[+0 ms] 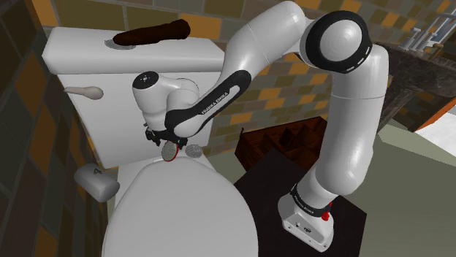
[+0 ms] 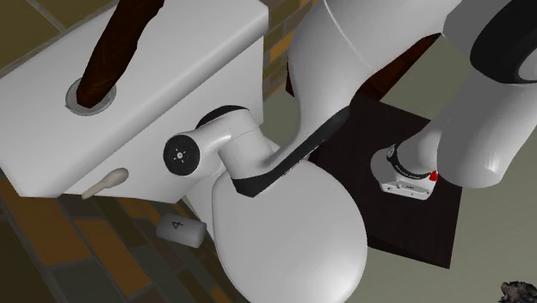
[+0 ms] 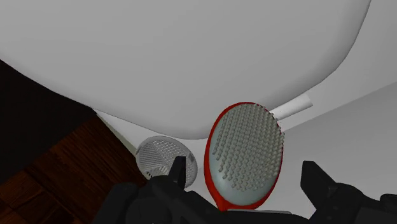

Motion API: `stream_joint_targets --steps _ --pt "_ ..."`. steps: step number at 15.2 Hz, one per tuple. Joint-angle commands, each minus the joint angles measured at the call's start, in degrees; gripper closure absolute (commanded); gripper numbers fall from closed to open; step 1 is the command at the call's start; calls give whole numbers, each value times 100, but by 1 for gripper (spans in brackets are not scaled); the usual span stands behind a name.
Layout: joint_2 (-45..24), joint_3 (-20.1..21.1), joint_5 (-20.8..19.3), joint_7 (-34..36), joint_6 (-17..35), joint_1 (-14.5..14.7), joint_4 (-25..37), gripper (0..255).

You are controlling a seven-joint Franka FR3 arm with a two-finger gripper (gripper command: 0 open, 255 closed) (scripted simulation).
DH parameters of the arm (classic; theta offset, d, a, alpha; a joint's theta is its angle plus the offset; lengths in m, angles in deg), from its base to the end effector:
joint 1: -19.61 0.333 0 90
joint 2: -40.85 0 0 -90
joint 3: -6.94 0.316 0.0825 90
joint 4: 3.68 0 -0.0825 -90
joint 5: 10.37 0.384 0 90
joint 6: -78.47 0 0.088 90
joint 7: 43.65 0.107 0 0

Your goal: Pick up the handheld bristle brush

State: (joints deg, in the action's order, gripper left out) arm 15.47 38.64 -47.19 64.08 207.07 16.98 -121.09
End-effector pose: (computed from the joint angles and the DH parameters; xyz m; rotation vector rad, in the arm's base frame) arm 0.5153 0.2621 0.2380 2.5957 -1.3393 0.2492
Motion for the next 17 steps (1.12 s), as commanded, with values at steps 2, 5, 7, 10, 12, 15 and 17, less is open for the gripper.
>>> stream_joint_targets --steps 2,5,7,10,12,15,17 --pt "-252 -192 -182 111 212 -49 71 0" --pt "-194 -176 -156 73 227 -97 16 255" --pt "-218 -168 -157 103 197 -59 56 255" --pt "-278 -184 -190 146 202 -19 92 255" --pt "-265 -189 -188 120 210 -43 82 255" --pt "-140 -94 -99 38 119 -127 63 255" --pt "-21 -29 3 -46 33 -174 58 255"
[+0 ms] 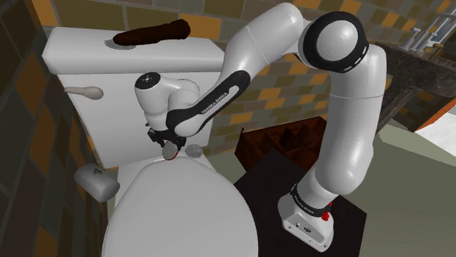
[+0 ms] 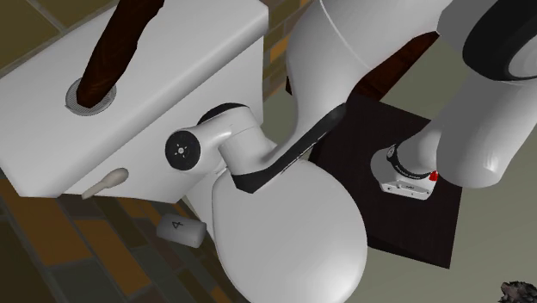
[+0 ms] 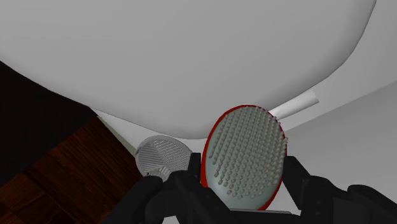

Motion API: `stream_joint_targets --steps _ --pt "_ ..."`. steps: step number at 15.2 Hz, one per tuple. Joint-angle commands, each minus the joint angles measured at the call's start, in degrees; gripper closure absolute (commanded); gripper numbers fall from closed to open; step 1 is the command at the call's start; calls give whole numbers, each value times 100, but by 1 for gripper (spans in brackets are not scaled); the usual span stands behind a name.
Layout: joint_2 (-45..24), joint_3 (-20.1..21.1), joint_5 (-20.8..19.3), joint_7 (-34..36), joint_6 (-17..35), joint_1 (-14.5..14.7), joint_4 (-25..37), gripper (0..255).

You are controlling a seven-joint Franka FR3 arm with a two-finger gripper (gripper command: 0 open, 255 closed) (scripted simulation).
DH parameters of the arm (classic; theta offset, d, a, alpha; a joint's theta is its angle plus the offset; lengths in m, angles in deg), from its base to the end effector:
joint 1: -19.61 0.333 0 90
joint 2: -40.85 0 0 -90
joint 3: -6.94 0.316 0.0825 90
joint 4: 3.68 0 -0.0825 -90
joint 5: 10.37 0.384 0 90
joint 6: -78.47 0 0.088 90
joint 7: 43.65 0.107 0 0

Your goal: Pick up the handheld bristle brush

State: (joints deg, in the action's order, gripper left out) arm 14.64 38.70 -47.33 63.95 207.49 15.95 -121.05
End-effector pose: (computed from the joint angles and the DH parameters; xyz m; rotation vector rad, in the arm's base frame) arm 0.5190 0.2542 0.2316 2.5899 -1.3539 0.2316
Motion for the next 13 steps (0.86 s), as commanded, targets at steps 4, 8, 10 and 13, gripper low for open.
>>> stream_joint_targets --steps 4,8,10,13 --pt "296 83 224 -204 -185 -157 59 255" --pt "521 190 429 -376 -370 -235 85 255" --pt "630 240 530 -462 -466 -272 106 255" --pt "691 267 587 -511 -522 -292 120 255"
